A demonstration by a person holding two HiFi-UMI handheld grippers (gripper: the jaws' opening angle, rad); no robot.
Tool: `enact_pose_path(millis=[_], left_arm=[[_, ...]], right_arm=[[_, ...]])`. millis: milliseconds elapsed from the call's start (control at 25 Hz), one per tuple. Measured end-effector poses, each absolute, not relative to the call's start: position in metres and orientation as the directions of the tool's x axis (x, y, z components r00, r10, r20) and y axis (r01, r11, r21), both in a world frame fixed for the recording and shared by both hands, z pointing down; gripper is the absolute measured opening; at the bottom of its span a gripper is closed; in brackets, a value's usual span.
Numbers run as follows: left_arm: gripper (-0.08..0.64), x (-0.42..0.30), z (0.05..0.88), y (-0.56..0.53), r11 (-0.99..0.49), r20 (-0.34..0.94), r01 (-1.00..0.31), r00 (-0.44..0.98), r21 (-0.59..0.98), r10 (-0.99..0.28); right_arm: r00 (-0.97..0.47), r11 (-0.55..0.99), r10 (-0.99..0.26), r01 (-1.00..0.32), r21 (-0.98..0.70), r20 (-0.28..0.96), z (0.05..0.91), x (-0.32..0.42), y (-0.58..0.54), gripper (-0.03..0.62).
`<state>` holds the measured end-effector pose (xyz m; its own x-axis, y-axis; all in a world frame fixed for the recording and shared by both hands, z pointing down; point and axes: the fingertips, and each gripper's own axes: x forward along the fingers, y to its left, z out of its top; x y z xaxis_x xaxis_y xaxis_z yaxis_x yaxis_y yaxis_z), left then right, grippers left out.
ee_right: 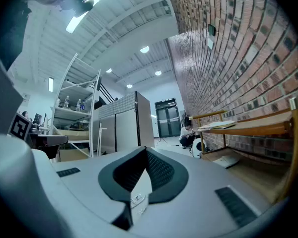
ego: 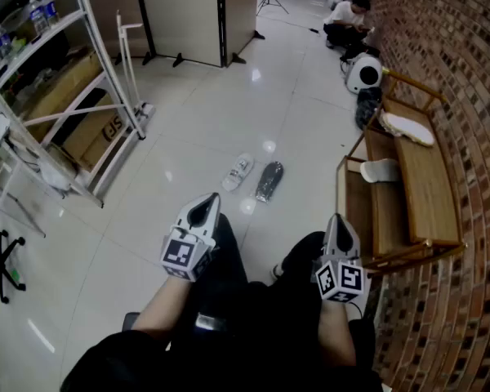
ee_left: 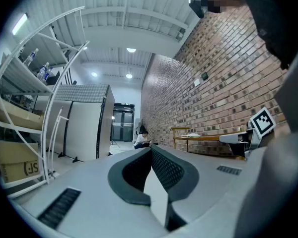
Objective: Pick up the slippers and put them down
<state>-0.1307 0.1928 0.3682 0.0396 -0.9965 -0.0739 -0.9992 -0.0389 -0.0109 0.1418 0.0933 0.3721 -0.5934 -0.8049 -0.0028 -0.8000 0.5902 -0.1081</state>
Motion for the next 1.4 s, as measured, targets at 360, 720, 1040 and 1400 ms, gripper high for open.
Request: enact_pose_path(millis=[360,720,1040,1400], left_arm=[[0.005,-0.132,0.320,0.185,-0.037,-0.075,-0.998,0.041,-0.047,-0.996],[0.005,-0.149,0.298,0.179,-0.051,-0.154,-0.997,0.060,-0.060,-0.986],[0.005,-0.163,0.318,0.141,-0.044,-0.121,-0.999,0.047,-0.033,-0.991],[0.005,-0.199,0.329,0.040,-0.049,-0.115,-0.999,0.049,-0.003,-0.992]], right_arm=[[-0.582,0.583,-0.813,-0.811,-0.046,-0.022,0.326,0.146,0.080,0.009],[-0.573,0.574,-0.818,-0.819,-0.014,-0.053,0.311,0.155,0.063,0.009],[-0.595,0.596,-0.803,-0.803,-0.006,-0.030,0.330,0.133,0.033,0.009],[-0.610,0.610,-0.792,-0.792,-0.002,0.010,0.350,0.081,-0.055,0.009]])
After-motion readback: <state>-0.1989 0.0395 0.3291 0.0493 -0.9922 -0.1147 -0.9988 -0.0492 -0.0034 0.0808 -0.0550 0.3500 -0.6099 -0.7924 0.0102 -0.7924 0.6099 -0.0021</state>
